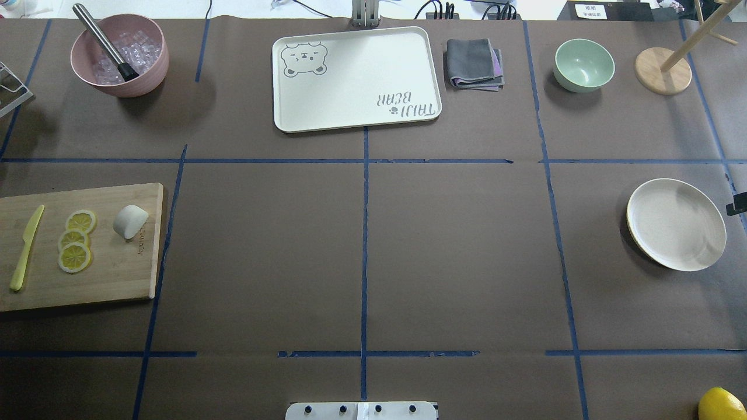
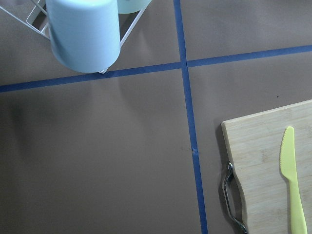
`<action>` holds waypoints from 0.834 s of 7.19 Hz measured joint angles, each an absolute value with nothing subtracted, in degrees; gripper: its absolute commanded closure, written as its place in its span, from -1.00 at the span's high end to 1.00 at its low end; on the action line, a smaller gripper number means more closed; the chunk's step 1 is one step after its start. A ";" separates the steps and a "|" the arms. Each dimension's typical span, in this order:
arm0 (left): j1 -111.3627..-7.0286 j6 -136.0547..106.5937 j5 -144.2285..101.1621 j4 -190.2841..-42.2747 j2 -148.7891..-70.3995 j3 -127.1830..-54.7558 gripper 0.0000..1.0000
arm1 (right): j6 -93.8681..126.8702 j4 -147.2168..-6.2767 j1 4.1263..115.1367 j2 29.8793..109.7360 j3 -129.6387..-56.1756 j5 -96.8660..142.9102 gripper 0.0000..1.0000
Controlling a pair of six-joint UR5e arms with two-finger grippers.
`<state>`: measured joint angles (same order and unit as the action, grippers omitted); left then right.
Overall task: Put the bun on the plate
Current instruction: 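Reach the right gripper to the rim of the white plate and grasp it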
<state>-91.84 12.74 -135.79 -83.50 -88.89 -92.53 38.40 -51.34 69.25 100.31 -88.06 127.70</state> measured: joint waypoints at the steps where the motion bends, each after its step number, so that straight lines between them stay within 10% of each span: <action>1: -91.85 12.74 -135.79 -83.50 -88.95 -92.54 1.00 | 40.93 -48.01 67.38 100.11 -86.17 127.43 1.00; 3: -91.85 12.74 -135.79 -83.50 -89.14 -92.58 1.00 | 42.46 -46.24 65.79 99.90 -84.95 127.49 0.95; 6: -91.85 12.74 -135.79 -83.50 -89.26 -92.62 1.00 | 42.73 -46.02 65.11 99.77 -84.66 127.67 0.23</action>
